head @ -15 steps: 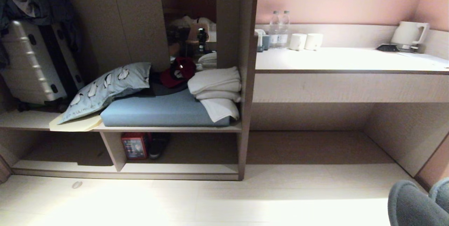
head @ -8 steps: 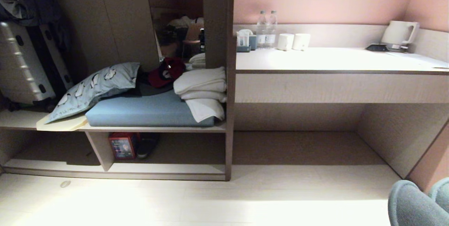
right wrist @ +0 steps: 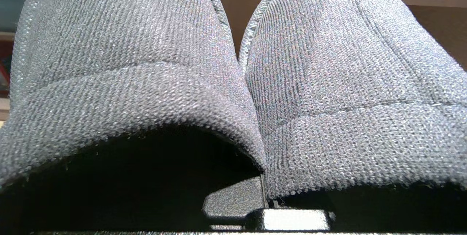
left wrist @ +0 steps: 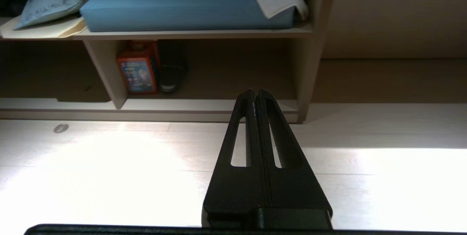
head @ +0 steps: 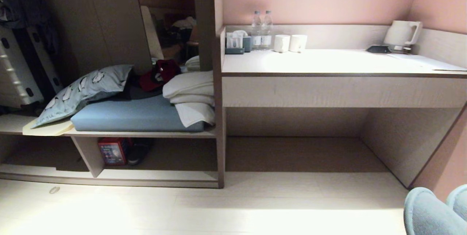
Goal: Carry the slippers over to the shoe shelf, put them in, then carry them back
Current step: Place the slippers on the floor
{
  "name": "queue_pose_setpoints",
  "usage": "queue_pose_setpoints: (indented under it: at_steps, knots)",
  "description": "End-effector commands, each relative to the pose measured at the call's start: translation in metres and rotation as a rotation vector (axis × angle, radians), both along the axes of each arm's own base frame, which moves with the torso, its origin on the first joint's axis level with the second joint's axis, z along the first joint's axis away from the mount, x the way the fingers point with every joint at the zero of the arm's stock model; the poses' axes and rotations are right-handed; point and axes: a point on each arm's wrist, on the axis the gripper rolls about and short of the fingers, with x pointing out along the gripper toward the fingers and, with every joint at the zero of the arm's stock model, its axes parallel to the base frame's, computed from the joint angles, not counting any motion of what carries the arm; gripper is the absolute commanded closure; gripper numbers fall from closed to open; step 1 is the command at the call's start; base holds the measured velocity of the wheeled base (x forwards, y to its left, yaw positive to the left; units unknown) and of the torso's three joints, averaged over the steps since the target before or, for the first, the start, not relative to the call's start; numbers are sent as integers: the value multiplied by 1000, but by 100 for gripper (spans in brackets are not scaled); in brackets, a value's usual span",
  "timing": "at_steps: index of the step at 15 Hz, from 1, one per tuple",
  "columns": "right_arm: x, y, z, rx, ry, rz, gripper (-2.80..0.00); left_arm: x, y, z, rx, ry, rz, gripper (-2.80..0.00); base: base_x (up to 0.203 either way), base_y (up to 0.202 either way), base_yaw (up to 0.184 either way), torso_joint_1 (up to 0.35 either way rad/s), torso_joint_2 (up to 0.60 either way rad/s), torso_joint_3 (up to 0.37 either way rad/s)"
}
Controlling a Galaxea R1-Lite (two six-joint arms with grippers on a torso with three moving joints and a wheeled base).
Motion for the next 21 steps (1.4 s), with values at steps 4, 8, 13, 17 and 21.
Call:
queue_pose_setpoints:
  at_steps: [4, 8, 13, 17, 21]
  knots:
    - [0, 0, 0, 0, 2, 1, 0, 0, 0, 0, 0, 0, 0, 0, 0, -197, 3, 0, 3, 2]
    - [0, 0, 0, 0, 2, 1, 0, 0, 0, 0, 0, 0, 0, 0, 0, -197, 0, 1, 3, 1]
    - [0, 0, 0, 0, 2, 1, 0, 0, 0, 0, -2, 0, -1, 0, 0, -118, 2, 1, 2, 4]
    - [0, 0, 0, 0, 2, 1, 0, 0, 0, 0, -2, 0, 0, 0, 0, 0, 0, 0, 0, 0]
    - [0, 0, 0, 0, 2, 1, 0, 0, 0, 0, 3, 0, 0, 0, 0, 0, 0, 3, 0, -36]
